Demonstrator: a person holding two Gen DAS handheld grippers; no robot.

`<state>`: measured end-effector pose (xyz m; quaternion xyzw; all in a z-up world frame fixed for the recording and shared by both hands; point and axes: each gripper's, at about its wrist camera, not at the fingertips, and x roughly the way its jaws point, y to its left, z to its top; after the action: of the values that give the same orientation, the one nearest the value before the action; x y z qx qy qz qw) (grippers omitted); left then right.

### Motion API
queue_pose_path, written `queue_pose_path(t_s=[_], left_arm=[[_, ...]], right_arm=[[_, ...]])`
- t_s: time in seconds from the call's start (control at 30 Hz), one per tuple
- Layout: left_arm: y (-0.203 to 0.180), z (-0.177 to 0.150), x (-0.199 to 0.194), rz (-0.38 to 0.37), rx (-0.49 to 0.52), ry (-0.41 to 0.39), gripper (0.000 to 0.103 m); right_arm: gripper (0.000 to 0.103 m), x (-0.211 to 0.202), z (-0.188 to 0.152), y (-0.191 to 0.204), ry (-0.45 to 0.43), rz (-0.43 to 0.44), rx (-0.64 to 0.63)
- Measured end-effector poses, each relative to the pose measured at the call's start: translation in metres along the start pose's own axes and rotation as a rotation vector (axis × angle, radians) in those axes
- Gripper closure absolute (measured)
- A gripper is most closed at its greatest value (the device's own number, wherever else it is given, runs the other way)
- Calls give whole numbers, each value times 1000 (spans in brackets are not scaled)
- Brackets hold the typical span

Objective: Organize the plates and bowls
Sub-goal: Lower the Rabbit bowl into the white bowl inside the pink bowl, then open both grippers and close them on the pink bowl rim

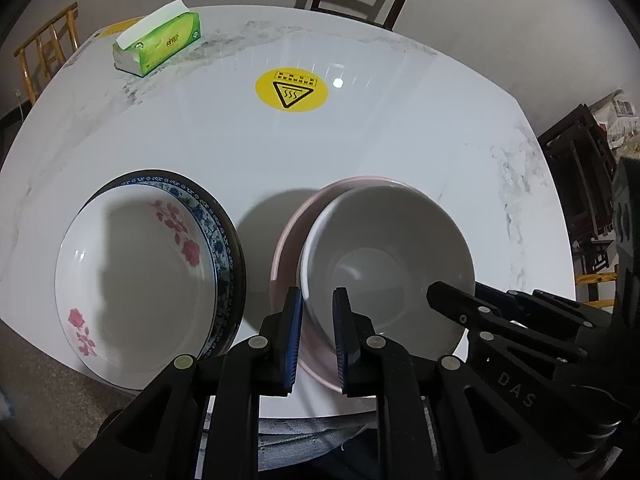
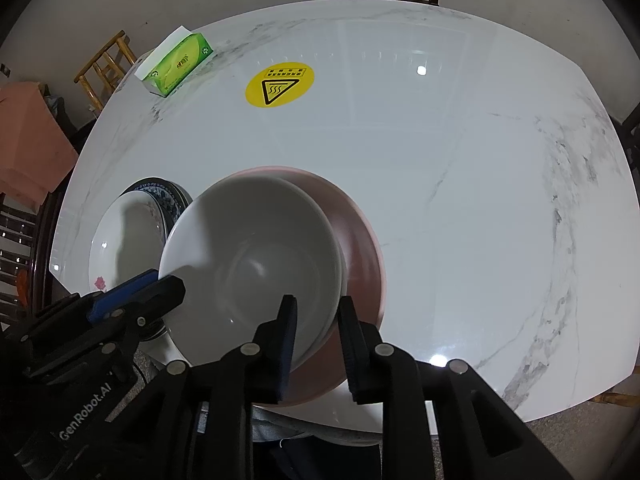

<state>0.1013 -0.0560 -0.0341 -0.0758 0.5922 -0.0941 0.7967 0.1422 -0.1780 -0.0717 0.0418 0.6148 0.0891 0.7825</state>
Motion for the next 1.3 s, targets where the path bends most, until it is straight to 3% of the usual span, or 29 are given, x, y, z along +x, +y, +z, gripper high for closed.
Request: queue_pose_path(t_s=[0.4,0.63,0.87,1.3], left_arm=[[11,-6,-23,-32,-24,-64,83],[35,-14,-34,-51,-107,-107,80],[59,-24,-34,-66,-199,-112,79],[58,-29,-17,-115,-253,-71,80]], right_arm=[[77,-20,-7,-1,-51,16,5],[77,-42,-17,-5,-117,15,-10],[77,-55,-34,-29,-160,50,74],[77,-26,-44,-45,-111,51,147]])
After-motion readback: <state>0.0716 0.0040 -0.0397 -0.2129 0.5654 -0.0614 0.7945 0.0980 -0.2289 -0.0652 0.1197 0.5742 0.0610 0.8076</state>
